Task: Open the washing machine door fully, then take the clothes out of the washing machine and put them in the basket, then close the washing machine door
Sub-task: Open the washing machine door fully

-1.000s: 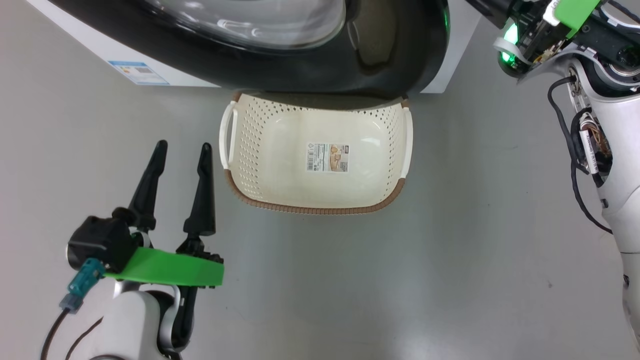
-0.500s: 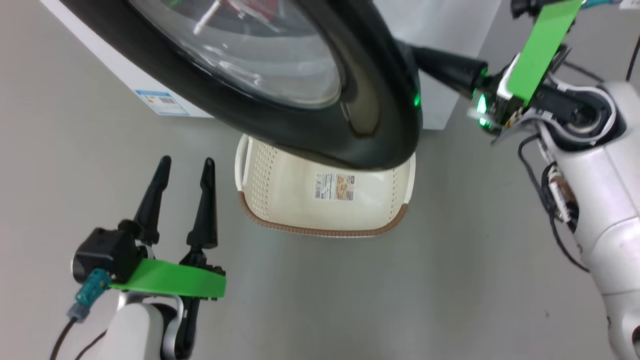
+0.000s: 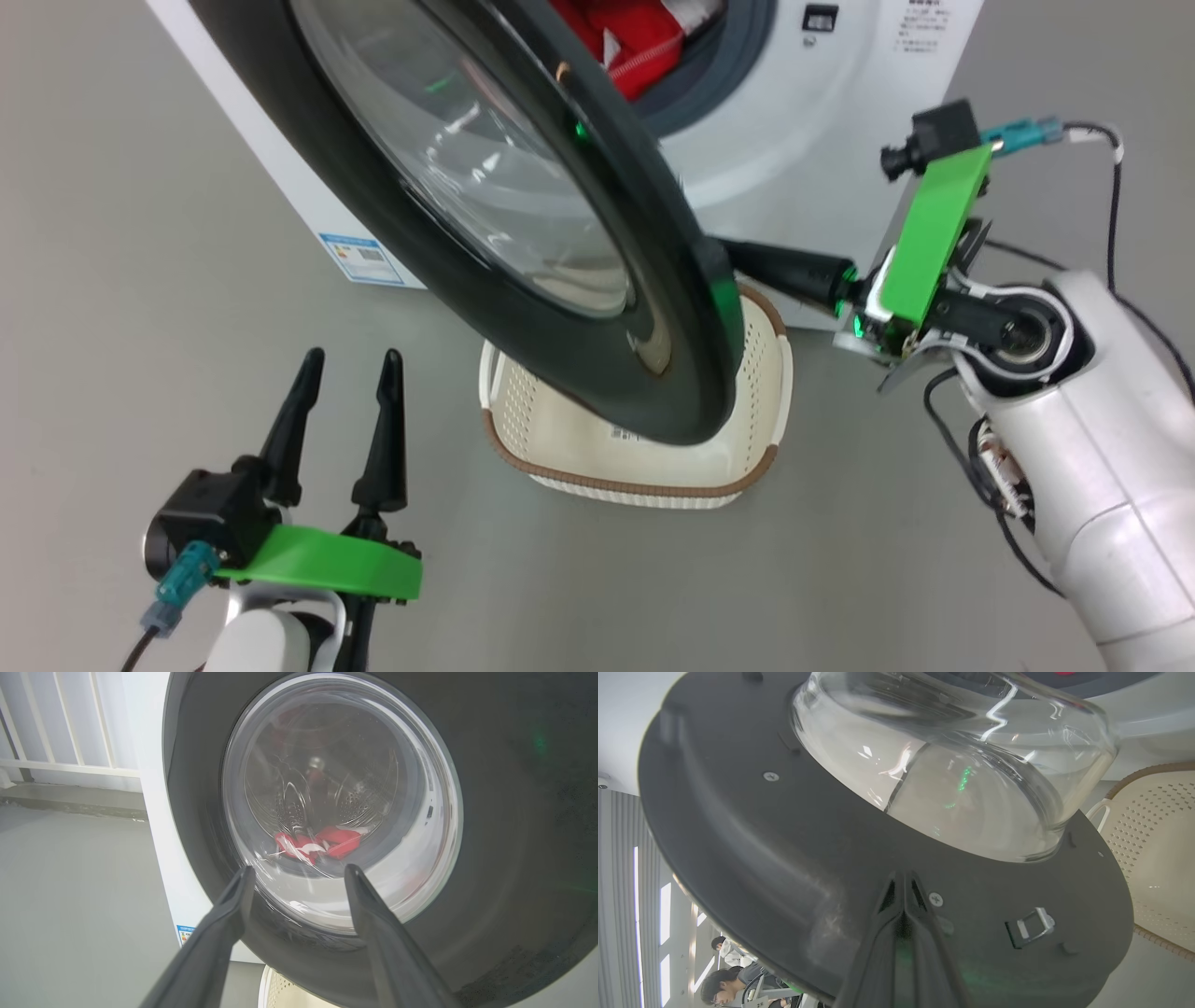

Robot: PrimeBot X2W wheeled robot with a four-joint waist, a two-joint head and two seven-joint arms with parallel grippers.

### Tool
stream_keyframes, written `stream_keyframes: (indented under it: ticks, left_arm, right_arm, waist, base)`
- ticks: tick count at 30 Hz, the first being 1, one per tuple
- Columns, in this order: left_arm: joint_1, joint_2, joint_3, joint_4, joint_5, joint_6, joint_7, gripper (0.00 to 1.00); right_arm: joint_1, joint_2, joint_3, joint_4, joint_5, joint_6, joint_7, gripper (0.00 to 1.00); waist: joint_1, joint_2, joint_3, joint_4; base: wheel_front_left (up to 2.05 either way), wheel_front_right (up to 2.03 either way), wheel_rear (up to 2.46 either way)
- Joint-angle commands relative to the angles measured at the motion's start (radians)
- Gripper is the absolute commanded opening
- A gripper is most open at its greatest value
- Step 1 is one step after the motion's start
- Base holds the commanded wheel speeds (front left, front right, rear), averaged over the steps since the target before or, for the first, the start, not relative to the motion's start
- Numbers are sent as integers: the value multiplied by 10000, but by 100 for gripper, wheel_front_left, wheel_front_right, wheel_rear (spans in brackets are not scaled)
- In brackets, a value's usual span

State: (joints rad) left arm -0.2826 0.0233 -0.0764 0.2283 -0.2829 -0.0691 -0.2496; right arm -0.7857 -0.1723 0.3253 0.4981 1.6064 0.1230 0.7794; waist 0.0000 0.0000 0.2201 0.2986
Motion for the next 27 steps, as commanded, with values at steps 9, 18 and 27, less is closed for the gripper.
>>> stream_keyframes:
  ticks: [9,18,27]
  left_arm:
    - [321,269,310,-94,100,118,-122,100]
    - [465,269,166,27,-1,156,-122,100]
    - [518,269,-16,43,-129,210,-122,100]
  right_arm:
    - [786,574,459,-428,-146,77,195,0]
    - [1153,746,793,-242,-268,77,305,0]
    - [1223,874,996,-101,-336,77,333,0]
  waist:
    - [0,0,-938,686]
    - [0,0,-1348,1301]
    - [0,0,-1497,1941]
  base:
    - [0,0,0]
    - [0,0,0]
    - [0,0,0]
